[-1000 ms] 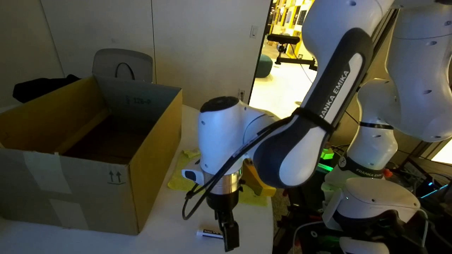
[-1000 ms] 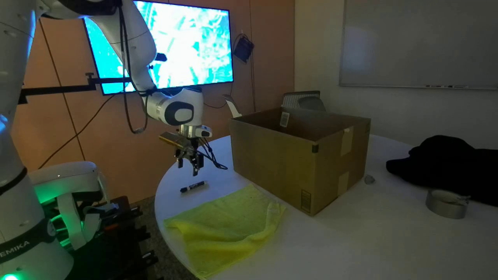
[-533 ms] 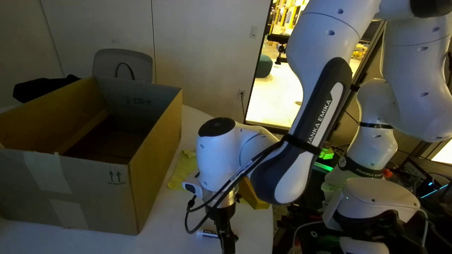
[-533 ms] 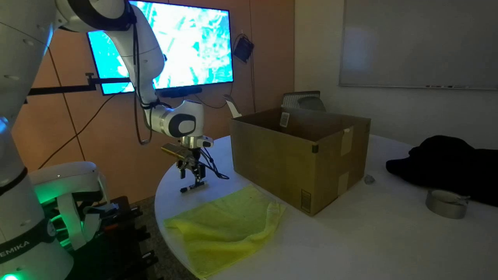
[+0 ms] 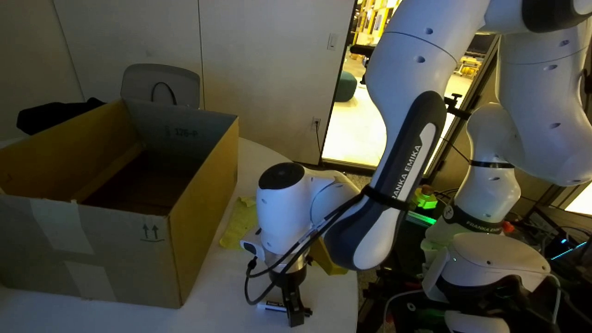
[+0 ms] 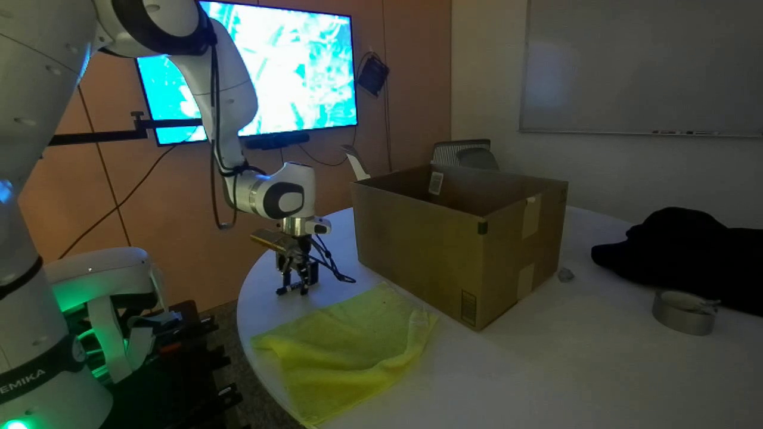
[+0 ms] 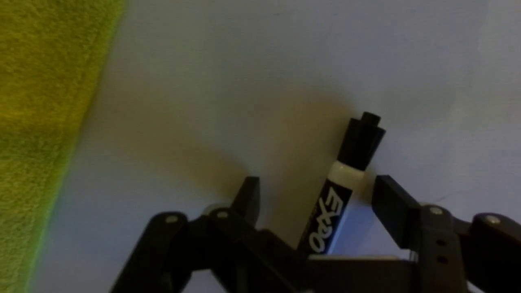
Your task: Put the marker on the towel and wrap it, then put it in the box
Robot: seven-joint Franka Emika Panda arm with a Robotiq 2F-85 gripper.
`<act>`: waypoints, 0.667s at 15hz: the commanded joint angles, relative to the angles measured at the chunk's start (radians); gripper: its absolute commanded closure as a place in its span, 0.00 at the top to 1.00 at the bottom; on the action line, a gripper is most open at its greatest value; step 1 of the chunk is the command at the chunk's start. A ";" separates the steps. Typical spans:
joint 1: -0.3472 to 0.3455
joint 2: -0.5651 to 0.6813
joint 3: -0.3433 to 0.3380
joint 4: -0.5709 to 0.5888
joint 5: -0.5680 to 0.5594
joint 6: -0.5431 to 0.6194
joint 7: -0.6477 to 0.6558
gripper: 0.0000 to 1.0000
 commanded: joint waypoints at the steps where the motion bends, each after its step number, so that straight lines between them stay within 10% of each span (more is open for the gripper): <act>1: 0.006 -0.009 -0.004 0.016 -0.018 -0.010 0.020 0.42; 6: 0.001 -0.045 0.000 0.017 -0.026 -0.043 0.004 0.12; 10: -0.037 -0.080 0.025 0.010 -0.005 -0.083 -0.045 0.16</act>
